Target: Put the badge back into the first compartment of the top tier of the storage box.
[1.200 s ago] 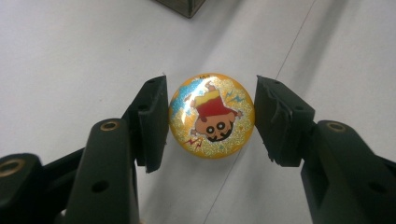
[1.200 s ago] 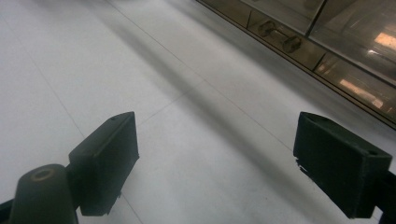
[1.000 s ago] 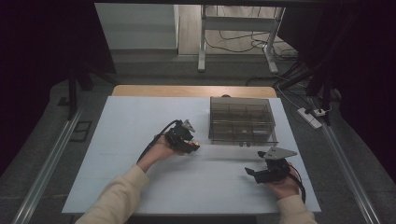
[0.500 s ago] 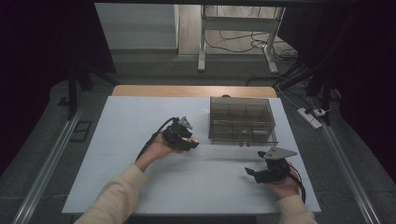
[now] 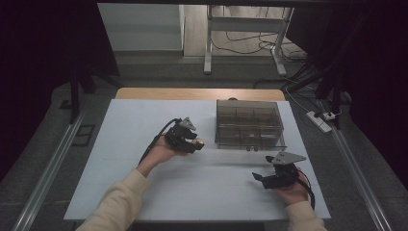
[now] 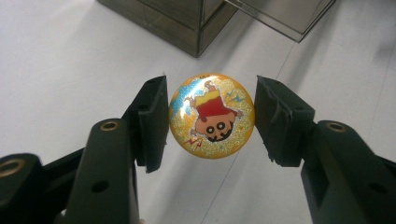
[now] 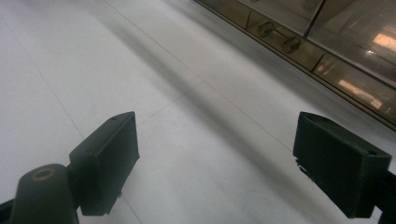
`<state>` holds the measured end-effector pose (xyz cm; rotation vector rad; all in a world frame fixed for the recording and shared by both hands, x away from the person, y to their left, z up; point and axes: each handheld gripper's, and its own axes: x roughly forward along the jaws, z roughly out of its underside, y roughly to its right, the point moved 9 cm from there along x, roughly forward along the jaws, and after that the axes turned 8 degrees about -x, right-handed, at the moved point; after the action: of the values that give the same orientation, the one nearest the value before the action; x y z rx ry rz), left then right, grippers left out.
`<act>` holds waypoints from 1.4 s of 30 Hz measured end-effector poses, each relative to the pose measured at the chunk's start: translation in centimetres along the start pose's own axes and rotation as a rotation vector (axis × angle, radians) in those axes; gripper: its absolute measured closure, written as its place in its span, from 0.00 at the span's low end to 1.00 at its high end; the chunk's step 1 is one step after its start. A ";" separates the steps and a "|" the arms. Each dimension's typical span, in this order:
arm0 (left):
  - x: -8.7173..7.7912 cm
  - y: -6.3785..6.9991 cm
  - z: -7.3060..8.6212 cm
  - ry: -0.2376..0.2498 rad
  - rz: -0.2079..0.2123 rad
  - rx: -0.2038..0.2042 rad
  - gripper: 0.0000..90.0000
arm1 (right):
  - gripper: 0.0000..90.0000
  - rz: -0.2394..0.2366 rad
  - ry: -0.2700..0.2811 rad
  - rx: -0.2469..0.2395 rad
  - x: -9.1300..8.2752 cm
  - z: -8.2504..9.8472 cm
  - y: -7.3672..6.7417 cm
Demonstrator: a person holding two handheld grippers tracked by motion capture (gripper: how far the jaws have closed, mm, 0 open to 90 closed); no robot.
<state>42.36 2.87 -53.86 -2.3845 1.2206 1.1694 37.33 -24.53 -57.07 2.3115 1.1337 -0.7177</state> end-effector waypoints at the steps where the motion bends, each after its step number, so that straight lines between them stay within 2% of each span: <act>1: -0.1 0.0 -0.1 0.005 0.000 -0.002 0.51 | 0.16 0.000 0.000 0.000 0.0 0.0 0.0; 10: -1.1 0.0 -0.6 0.041 0.003 -0.007 0.51 | 0.16 0.001 0.000 0.000 0.0 0.0 0.0; 17: -2.1 0.0 -1.1 0.086 0.007 -0.028 0.52 | 0.16 -0.001 0.002 0.000 0.0 0.0 0.0; 26: -3.4 0.1 -1.7 0.131 0.016 -0.025 0.51 | 0.16 -0.002 0.002 0.001 0.0 0.0 0.0; 42: -4.3 0.8 -2.7 0.192 0.049 -0.032 0.51 | 0.16 0.000 0.000 0.000 0.1 0.0 0.0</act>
<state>41.75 3.49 -48.85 -2.5543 1.3332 0.9992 37.35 -24.44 -57.12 2.3120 1.1338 -0.7175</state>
